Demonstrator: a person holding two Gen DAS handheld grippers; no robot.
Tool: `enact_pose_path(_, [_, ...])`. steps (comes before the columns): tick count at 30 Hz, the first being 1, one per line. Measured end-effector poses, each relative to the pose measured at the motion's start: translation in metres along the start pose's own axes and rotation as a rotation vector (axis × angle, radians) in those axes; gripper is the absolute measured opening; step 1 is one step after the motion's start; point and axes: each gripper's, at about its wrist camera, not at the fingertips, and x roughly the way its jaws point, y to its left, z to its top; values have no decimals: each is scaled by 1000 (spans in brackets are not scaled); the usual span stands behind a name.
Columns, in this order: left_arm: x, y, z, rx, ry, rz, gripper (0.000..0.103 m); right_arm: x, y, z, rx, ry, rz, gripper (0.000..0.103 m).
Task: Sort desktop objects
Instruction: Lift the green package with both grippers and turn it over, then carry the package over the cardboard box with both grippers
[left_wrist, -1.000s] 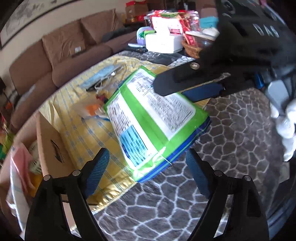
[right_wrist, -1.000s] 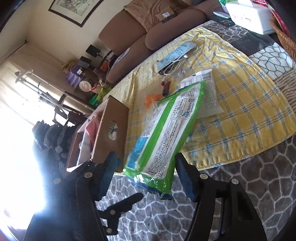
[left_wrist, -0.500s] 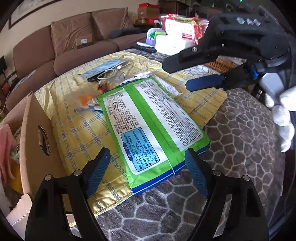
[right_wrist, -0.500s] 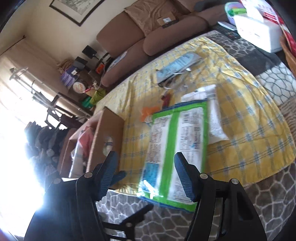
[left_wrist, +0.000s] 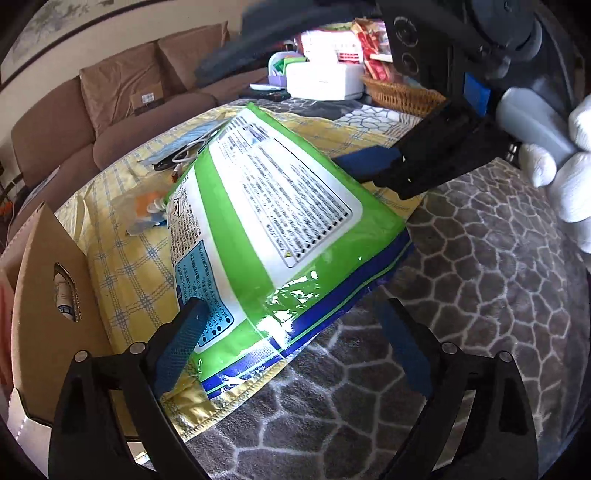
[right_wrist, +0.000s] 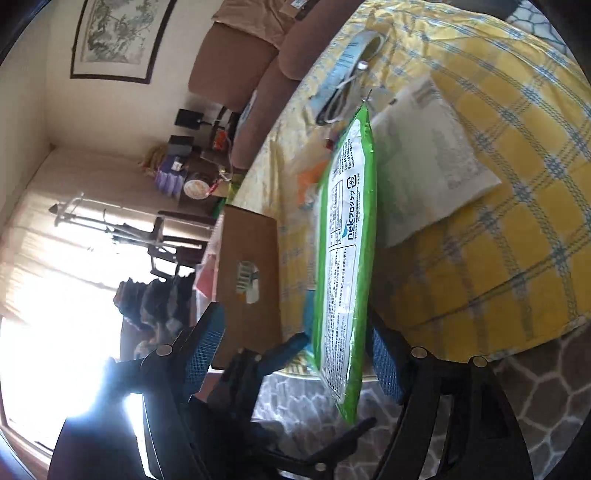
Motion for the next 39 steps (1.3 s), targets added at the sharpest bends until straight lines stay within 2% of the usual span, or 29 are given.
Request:
enact_pose_path(4, [-1, 11, 9, -75, -14, 61, 94, 14, 33, 3, -39, 34, 47, 77])
enact_pose_path(5, [-3, 17, 12, -116, -19, 59, 86, 19, 40, 2, -47, 45, 62, 77])
enact_pose_path(6, [-5, 23, 15, -160, -26, 61, 74, 24, 47, 2, -61, 59, 72, 77])
enact_pose_path(7, [-7, 29, 16, -212, -31, 49, 68, 28, 54, 1, -73, 68, 71, 77])
enact_pose_path(8, [-9, 37, 17, -276, -37, 14, 53, 30, 58, 1, -85, 68, 64, 77])
enact_pose_path(9, [-11, 46, 17, -347, -42, -31, 32, 29, 61, 2, -95, 59, 63, 77])
enact_pose_path(11, [-12, 57, 20, -409, -41, -103, 28, 23, 60, 4, -91, 30, 86, 77])
enact_pose_path(12, [-9, 64, 22, -439, -31, -144, 22, 18, 56, 5, -81, 8, 79, 77])
enact_pose_path(15, [-8, 83, 19, -587, -27, -263, 23, 4, 40, 8, -55, -61, 1, 77])
enact_pose_path(17, [-2, 95, 7, -740, -7, -382, 23, -6, 27, 8, -43, -98, -50, 77])
enact_pose_path(19, [5, 98, -5, -800, 3, -445, 23, -12, 12, 5, -24, -107, -107, 77])
enact_pose_path(23, [11, 93, -22, -851, -11, -569, 22, -7, -19, -2, 45, -77, -118, 77])
enact_pose_path(26, [9, 88, -27, -883, -30, -667, 22, 7, -43, -7, 127, -5, -12, 76])
enact_pose_path(29, [10, 84, -24, -875, -31, -697, 22, 19, -48, -9, 122, 26, 43, 68])
enact_pose_path(31, [7, 81, -22, -845, -33, -679, 23, 21, -49, -8, 135, 17, 95, 64])
enact_pose_path(35, [-5, 81, -15, -800, -42, -661, 23, 21, -28, -12, 9, 26, 22, 56])
enact_pose_path(39, [-38, 78, -2, -707, -83, -642, 24, 10, 5, -20, -105, -19, 24, 56])
